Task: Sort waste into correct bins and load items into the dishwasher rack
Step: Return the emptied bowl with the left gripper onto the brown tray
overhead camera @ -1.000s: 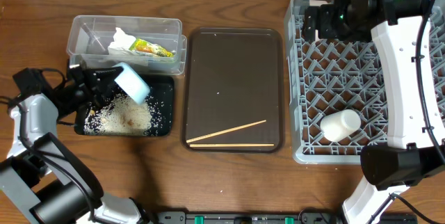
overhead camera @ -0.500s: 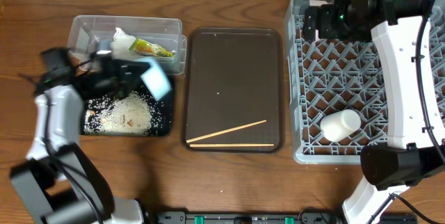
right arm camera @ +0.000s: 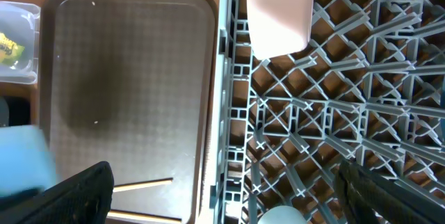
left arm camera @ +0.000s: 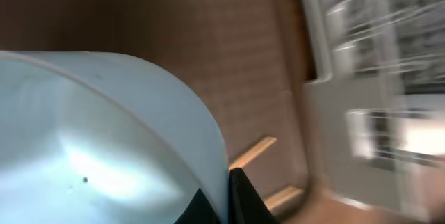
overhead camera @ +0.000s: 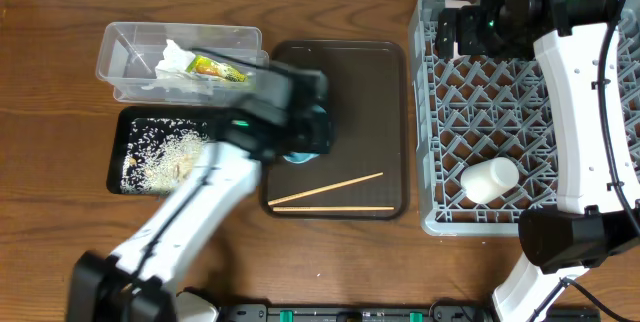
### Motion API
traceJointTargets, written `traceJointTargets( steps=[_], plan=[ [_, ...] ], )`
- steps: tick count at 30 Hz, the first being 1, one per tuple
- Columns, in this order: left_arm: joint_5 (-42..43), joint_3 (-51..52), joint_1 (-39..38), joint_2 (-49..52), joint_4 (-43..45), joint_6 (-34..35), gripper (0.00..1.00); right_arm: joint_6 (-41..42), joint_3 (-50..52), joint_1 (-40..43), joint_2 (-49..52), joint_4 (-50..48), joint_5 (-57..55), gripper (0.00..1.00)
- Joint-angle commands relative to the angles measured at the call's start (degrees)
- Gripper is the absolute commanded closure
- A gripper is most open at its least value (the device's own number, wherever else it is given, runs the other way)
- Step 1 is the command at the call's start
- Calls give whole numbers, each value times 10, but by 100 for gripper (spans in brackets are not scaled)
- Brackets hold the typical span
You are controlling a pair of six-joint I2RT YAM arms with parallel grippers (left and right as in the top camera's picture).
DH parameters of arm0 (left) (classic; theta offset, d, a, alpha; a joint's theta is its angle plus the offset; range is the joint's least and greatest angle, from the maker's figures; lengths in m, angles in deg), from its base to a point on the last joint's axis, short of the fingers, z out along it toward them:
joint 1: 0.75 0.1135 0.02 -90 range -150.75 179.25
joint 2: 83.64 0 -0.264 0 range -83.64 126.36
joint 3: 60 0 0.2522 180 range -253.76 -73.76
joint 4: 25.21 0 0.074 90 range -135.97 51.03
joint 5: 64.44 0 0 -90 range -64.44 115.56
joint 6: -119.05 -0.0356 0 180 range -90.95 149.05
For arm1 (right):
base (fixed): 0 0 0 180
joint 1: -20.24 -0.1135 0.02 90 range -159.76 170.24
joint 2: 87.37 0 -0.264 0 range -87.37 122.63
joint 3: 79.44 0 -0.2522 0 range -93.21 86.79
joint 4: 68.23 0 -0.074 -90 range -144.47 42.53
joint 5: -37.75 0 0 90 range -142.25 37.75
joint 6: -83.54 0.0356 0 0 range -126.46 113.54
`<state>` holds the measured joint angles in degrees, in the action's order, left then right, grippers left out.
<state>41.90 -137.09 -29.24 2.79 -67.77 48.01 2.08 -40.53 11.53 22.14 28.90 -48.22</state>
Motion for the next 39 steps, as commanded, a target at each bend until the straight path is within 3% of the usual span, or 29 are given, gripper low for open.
traceJointTargets(
  steps=[1, 11, 22, 26, 32, 39],
  plan=[
    [-226, -4, -64, 47, 19, -14, 92, -5, 4, -5, -4, 2, -4, 1],
    [-245, -4, -107, 144, 58, -13, 90, -5, 4, -5, -4, 5, -10, 1],
    [-245, -12, -94, 74, 51, -11, 44, 8, 8, -9, -4, -2, 10, 1],
    [-245, -19, -61, -14, 22, -6, 36, 20, 39, -31, -4, -29, 27, 2],
    [-246, -18, 39, -139, -51, 10, 34, 39, 147, -93, -4, -129, 64, 4],
    [-245, -18, 160, -168, -116, 11, 29, 74, 304, -196, -4, -311, 92, 14]
  ],
)
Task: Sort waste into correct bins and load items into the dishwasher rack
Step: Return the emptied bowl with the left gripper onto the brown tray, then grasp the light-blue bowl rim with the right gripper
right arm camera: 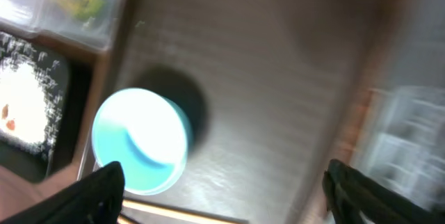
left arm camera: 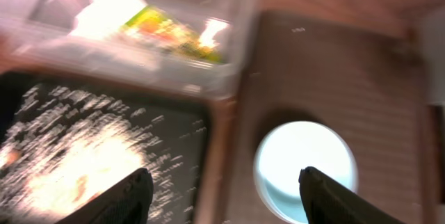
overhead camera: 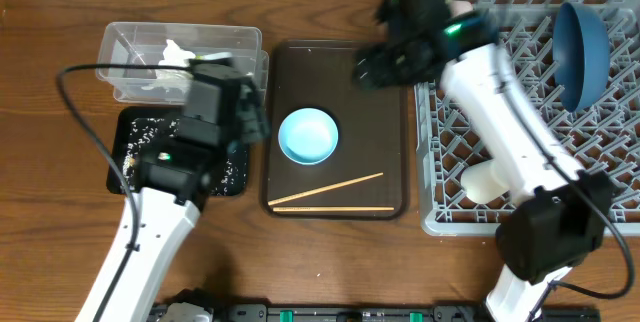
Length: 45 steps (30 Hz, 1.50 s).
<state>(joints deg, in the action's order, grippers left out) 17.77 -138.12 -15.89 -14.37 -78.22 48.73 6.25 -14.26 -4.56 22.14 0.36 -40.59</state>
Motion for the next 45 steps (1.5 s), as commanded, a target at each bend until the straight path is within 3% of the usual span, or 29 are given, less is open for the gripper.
traceJointTargets(
  steps=[1, 4, 10, 22, 28, 32, 35, 41, 45],
  plan=[
    [-4, -7, 36, 4, -19, 4, 29, 46, 61, -48, -4, -45, 2, 15],
    [-4, -6, 52, 6, -39, 3, 28, 100, 114, -80, -4, -94, -47, 20],
    [-4, -6, 52, 8, -49, 3, 18, 151, 185, -111, -4, -155, -87, 35],
    [-4, -6, 52, 8, -49, 3, 14, 160, 219, -113, 49, -193, -82, 51],
    [-4, -6, 52, 8, -49, 3, 14, 160, 219, -113, 50, -202, -82, 74],
    [-4, -6, 52, 8, -49, 3, 13, 161, 220, -113, 59, -201, -82, 78],
    [-4, -6, 52, 8, -49, 3, 13, 167, 220, -113, 60, -197, -82, 99],
    [-4, -6, 52, 8, -49, 3, 13, 166, 216, -109, 50, -188, -85, 99],
    [-4, -6, 52, 8, -49, 3, 13, 145, 191, -82, -12, -145, -101, 99]
  ],
)
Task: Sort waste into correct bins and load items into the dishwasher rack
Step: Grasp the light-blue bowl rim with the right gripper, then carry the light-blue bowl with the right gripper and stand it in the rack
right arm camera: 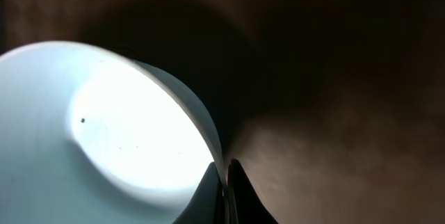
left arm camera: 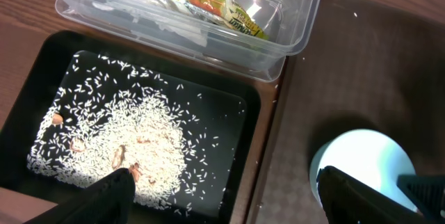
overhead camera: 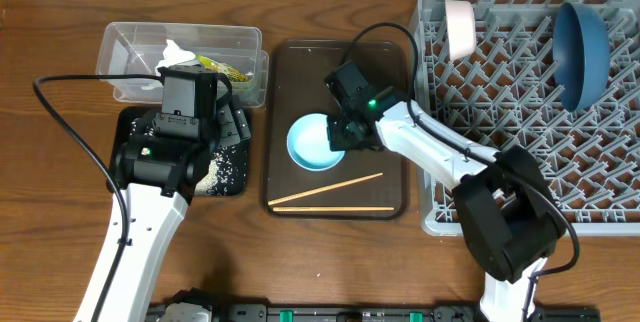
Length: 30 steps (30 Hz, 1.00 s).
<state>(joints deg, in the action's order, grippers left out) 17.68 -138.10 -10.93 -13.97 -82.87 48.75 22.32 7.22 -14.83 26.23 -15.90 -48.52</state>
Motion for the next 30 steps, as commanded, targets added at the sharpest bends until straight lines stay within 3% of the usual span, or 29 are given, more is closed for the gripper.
traceJointTargets(
  steps=[1, 6, 13, 15, 24, 30],
  plan=[
    [-3, -6, 2, 4, -2, 3, 13, -16, -32, 30, -73, 31, -34, 99],
    [-3, -6, 2, 4, -2, 3, 13, -16, -51, 86, -212, 59, -130, 99],
    [-3, -6, 2, 4, -2, 3, 13, -16, -51, 108, -332, 105, -438, 99],
    [-3, -6, 2, 4, -2, 3, 13, -16, -51, 108, -334, 133, -513, 99],
    [-3, -6, 2, 4, -2, 3, 13, -23, -50, 107, -266, 212, -662, 99],
    [-3, -6, 2, 4, -2, 3, 13, -118, -50, 106, -195, 223, -756, 99]
  ],
)
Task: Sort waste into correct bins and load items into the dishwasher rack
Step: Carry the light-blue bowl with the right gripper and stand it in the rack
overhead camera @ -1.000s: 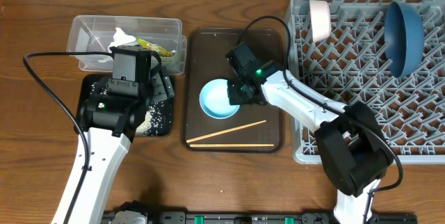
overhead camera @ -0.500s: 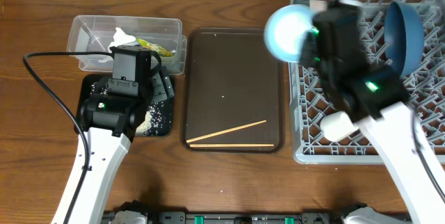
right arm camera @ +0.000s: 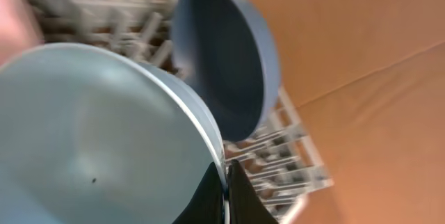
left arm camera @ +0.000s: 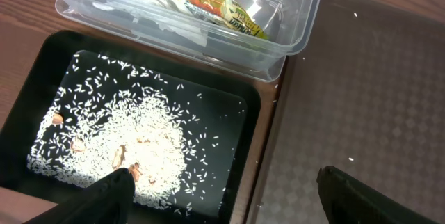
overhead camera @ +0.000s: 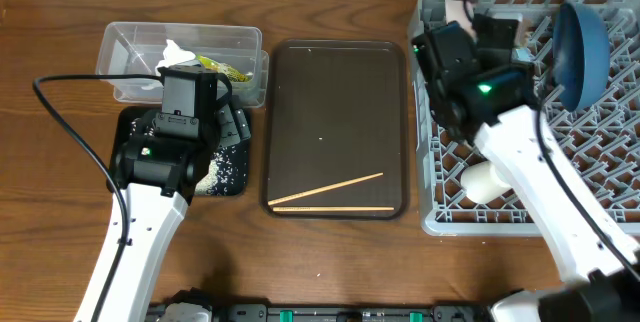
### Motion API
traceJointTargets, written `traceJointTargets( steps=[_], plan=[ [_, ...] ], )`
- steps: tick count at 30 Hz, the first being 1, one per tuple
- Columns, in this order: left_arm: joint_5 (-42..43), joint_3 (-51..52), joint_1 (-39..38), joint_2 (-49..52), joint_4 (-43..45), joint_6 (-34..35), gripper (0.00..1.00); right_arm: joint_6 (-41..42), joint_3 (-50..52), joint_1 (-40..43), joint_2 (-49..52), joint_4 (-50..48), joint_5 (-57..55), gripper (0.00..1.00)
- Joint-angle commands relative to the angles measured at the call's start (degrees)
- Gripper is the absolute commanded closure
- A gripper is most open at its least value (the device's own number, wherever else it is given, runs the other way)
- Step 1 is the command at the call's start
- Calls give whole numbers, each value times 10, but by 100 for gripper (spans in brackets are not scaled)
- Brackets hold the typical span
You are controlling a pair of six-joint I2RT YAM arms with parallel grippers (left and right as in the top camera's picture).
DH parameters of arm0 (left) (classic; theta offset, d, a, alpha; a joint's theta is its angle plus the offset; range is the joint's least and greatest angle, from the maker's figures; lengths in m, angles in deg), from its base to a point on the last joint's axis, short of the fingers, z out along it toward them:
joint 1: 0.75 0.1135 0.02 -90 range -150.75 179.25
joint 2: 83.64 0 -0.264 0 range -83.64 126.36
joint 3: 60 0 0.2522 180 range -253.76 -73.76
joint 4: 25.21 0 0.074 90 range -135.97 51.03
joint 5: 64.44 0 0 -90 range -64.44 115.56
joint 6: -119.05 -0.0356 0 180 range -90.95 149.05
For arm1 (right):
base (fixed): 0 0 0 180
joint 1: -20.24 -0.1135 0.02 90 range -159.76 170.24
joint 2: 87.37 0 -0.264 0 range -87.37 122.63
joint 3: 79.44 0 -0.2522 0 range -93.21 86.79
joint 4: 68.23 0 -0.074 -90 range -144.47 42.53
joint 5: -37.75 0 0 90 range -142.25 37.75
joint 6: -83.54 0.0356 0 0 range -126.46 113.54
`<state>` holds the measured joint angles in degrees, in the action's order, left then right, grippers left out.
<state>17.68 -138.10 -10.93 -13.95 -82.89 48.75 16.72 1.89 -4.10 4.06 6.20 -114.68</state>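
Observation:
My right gripper [right arm camera: 224,189] is shut on the rim of a light blue bowl [right arm camera: 104,133], which fills the right wrist view. Just beyond it a dark blue bowl [right arm camera: 229,71] stands on edge in the grey dishwasher rack [right arm camera: 278,154]. Overhead, the right arm is over the rack's far left part [overhead camera: 520,132] and hides the held bowl. My left gripper [left arm camera: 222,210] hangs open over the edge between the black tray of rice [left arm camera: 139,133] and the brown tray [overhead camera: 335,112]. Two chopsticks [overhead camera: 330,190] lie on the brown tray.
A clear bin [overhead camera: 180,57] holding paper and a wrapper sits behind the black tray. The rack also holds a white cup [overhead camera: 488,180] near its front and a pink cup [overhead camera: 460,7] at its back left corner.
My right gripper, then shut on the light blue bowl's rim on the brown tray, now holds that bowl over the rack beside the dark blue bowl. The left arm has not moved.
First my left gripper held the light blue bowl over the brown tray while the right was over the rack. Then the bowl stood on the tray, the left gripper open by the black tray. The right gripper then gripped the rim, and now has the bowl at the rack.

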Motion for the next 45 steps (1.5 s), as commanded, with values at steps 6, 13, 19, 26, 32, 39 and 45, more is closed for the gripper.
traceJointTargets(
  steps=[6, 13, 19, 26, 32, 39, 45],
  plan=[
    [-3, -6, 2, 4, -2, 3, 13, -173, 3, -12, 97, 3, -114, 99],
    [-3, -6, 2, 4, -2, 3, 13, -186, 3, -28, 160, 3, -163, 99],
    [-3, -6, 2, 4, -2, 3, 13, -186, 3, -30, 187, 3, -144, 99],
    [-3, -6, 2, 4, -2, 3, 13, -186, 3, -49, 188, 3, -78, 94],
    [-3, -6, 2, 4, -2, 3, 13, -186, 3, -70, 188, 2, -61, 89],
    [-3, -6, 2, 4, -2, 3, 13, -186, 3, -88, 188, 5, -61, 27],
    [-3, -6, 2, 4, -2, 3, 13, -186, 2, -102, 186, 5, -58, 14]
  ],
)
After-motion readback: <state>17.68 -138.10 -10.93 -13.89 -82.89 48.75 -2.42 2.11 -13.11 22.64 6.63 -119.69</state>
